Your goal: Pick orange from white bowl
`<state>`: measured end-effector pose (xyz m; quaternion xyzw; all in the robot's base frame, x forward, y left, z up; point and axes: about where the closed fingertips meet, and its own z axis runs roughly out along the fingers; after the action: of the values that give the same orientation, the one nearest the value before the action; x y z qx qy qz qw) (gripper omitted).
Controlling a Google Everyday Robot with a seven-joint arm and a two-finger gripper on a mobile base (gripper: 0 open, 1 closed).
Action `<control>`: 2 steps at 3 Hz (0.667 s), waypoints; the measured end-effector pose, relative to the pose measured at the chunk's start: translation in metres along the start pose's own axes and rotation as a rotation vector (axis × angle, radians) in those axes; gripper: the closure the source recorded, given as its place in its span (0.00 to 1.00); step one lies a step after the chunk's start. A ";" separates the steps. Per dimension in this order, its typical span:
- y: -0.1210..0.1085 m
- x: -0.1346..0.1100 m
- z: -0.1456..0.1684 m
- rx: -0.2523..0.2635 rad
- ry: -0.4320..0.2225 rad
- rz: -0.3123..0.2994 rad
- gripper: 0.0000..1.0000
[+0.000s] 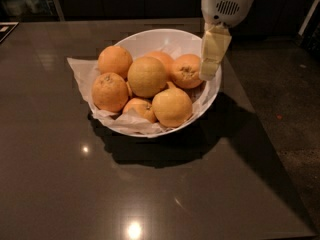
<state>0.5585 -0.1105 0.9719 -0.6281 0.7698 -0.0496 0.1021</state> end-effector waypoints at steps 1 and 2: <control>0.003 -0.011 0.008 -0.015 0.005 -0.029 0.26; 0.005 -0.016 0.014 -0.028 0.011 -0.042 0.26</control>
Offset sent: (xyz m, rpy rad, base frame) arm -0.0241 0.0094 -0.0241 -0.0746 0.1434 0.0493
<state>0.5594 -0.0927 0.9585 -0.6452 0.7576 -0.0443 0.0882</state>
